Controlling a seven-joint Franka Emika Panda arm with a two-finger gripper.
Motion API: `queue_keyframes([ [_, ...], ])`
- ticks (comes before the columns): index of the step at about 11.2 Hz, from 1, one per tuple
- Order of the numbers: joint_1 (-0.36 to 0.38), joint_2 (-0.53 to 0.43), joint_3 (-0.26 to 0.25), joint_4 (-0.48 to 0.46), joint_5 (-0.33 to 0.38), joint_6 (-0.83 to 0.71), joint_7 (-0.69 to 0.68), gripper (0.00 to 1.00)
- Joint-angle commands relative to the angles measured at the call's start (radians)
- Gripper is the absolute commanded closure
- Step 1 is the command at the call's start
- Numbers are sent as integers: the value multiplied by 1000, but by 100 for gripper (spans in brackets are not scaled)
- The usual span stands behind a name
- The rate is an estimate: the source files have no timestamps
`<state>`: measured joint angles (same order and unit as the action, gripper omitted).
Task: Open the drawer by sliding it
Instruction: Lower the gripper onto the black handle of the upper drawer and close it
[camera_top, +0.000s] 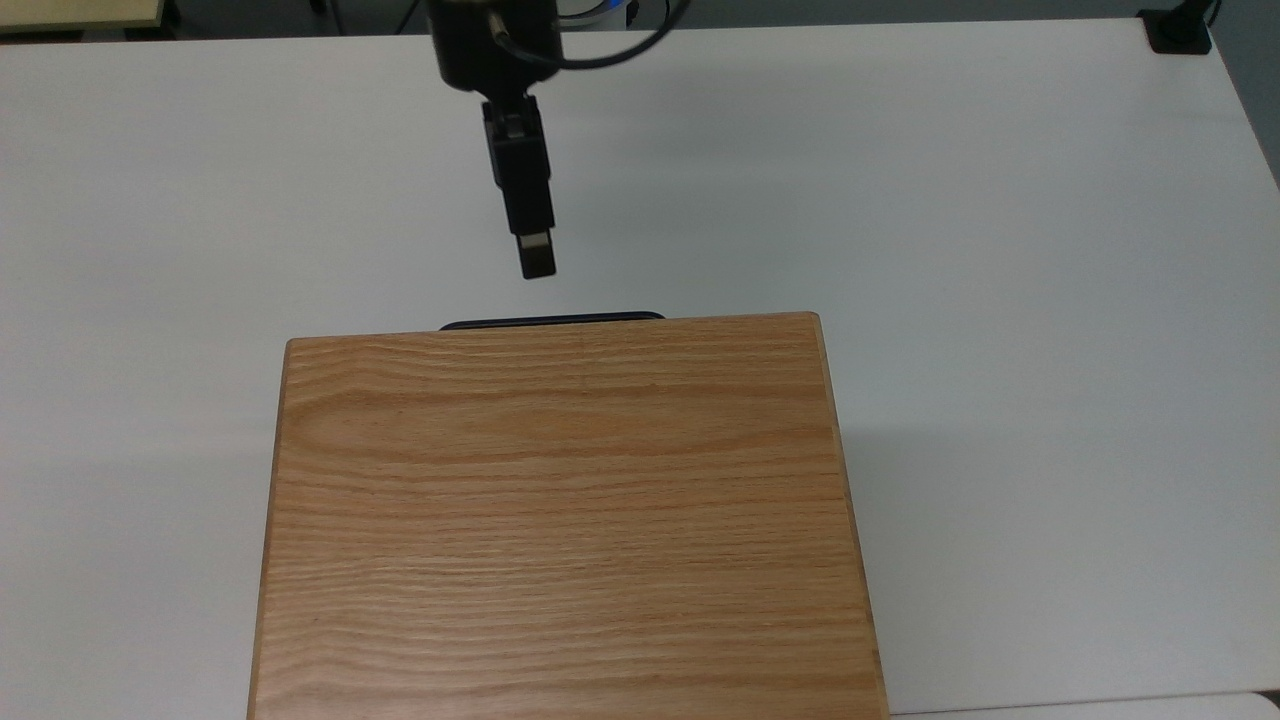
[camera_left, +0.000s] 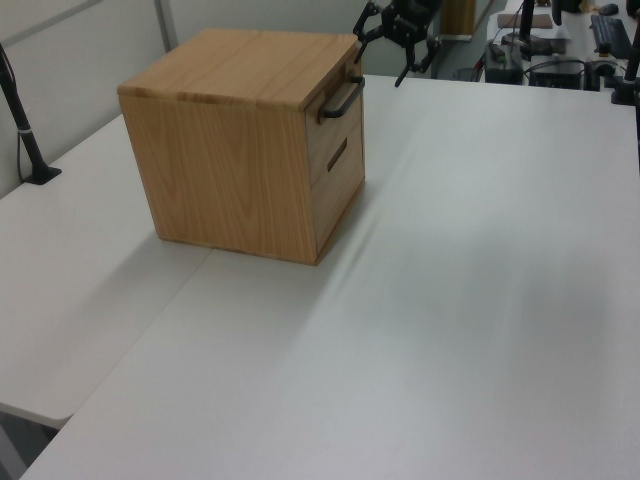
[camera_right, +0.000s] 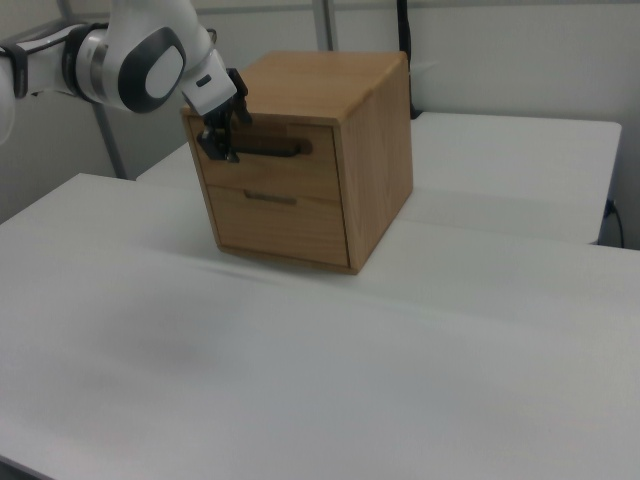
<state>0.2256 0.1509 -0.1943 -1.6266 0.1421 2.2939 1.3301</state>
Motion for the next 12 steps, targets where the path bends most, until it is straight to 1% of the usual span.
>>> queue_keyframes([
  [1,55,22,-50,-29,11,80,32,33],
  [2,58,27,-59,-29,11,103,32,41],
  [3,70,32,-65,-27,11,114,32,44],
  [4,74,33,-63,-27,11,120,32,44],
  [6,75,61,-62,-26,11,148,32,50],
  [9,77,84,-62,-22,11,190,31,51],
  [12,75,88,-60,-24,10,190,18,74],
])
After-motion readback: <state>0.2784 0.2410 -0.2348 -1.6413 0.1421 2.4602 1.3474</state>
